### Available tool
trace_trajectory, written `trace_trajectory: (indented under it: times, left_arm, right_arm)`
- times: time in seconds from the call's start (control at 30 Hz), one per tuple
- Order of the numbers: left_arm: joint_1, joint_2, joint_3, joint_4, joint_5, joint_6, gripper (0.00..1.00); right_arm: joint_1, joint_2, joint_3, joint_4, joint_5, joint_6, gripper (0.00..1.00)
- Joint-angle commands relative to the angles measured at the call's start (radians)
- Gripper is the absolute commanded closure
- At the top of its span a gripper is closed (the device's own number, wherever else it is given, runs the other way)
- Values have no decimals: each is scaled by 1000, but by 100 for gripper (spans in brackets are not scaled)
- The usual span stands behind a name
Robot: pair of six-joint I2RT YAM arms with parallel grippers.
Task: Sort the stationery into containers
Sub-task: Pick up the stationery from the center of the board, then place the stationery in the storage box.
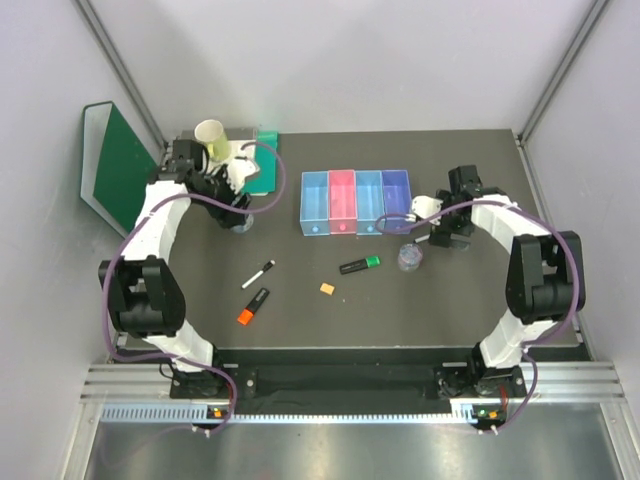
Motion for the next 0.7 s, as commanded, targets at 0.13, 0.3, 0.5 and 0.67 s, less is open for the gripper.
trace_trajectory:
  times: [0.13, 0.3, 0.5, 0.67]
  left_arm:
    - [-113, -11, 237, -13, 92, -93, 89]
    - [-228, 66, 370, 13, 62, -133, 92]
    - [-347, 195, 536, 32, 23, -145, 94]
    - [-422, 327, 663, 38, 9, -148, 95]
  right_arm:
    - [-36, -17, -54, 191, 14, -232, 0]
    - [-35, -43, -94, 207, 13, -306, 1]
    - [-38, -87, -138, 213, 10, -347, 1]
    - [-44, -127, -201, 236, 2, -361, 1]
